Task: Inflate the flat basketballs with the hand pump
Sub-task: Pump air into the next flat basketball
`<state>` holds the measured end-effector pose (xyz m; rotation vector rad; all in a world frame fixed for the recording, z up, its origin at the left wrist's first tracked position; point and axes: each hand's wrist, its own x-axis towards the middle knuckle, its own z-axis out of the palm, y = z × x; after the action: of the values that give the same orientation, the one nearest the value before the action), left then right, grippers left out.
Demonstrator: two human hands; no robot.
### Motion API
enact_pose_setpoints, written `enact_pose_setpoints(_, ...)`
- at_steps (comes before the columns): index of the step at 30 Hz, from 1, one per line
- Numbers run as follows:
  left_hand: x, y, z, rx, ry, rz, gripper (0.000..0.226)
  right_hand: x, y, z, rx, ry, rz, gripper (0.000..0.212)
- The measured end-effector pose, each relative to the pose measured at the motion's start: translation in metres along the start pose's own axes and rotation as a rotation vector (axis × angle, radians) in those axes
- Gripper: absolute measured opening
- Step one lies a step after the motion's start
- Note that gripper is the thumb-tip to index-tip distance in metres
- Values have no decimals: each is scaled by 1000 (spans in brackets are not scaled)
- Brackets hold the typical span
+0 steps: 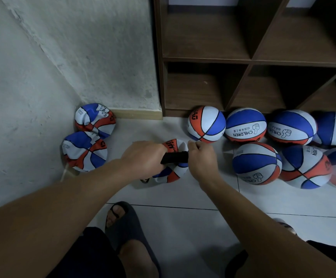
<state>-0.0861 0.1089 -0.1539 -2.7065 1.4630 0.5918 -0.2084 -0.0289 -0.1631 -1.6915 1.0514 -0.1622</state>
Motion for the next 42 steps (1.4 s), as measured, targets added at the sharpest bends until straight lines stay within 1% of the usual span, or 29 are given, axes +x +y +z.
enact_pose_setpoints(3, 1, -1, 1, -9, 32, 19, 27, 2, -2, -5, -12, -32, -7, 39)
enact_pose_setpoints(6, 3, -8, -2, 39, 70, 24, 22, 8, -5, -15, -40, -69, 4, 37)
enact_pose_setpoints(11, 1, -35, -6, 84, 59, -70, 24, 33, 2, -56, -4, 49, 122, 29)
enact_pose_setpoints(14, 0, -35, -4, 70, 31, -67, 26, 44, 9, -66, 16, 79, 155, 29)
enact_pose_setpoints(17, 0, -20, -4, 58, 28, -41, 31, 36, 10, -50, 13, 150, 121, 32)
enact_pose_setpoints(19, 1, -11, -7, 41, 42, -40, 32, 23, 8, -34, 28, 208, 52, 36)
enact_pose_setpoints(21, 1, -6, -8, 26, 41, -45, 32, 10, 5, -19, 40, 225, -4, 39)
enact_pose_setpoints(24, -1, -1, -6, 14, 14, -36, 31, -1, 2, -5, 37, 196, -42, 42)
enact_pose_setpoints(26, -2, 1, -4, 23, -11, -24, 26, -7, 1, 2, 46, 145, -25, 42)
enact_pose_setpoints(28, -2, 2, -2, 30, -15, -9, 25, -10, 4, 7, 56, 89, 2, 42)
enact_pose_setpoints(34, 0, -2, -3, 23, -15, 4, 25, -5, 3, 5, 45, 22, -3, 43)
enact_pose_setpoints(38, 0, -2, -4, 20, 8, 28, 13, -2, 2, -3, -14, -25, -37, 43)
enact_pose_setpoints(40, 0, -7, -3, 29, 28, 24, 13, 6, 6, -13, -62, -25, -37, 40)
enact_pose_setpoints(42, 0, -16, -2, 56, 38, -13, 22, 20, 12, -32, -53, 28, 32, 38)
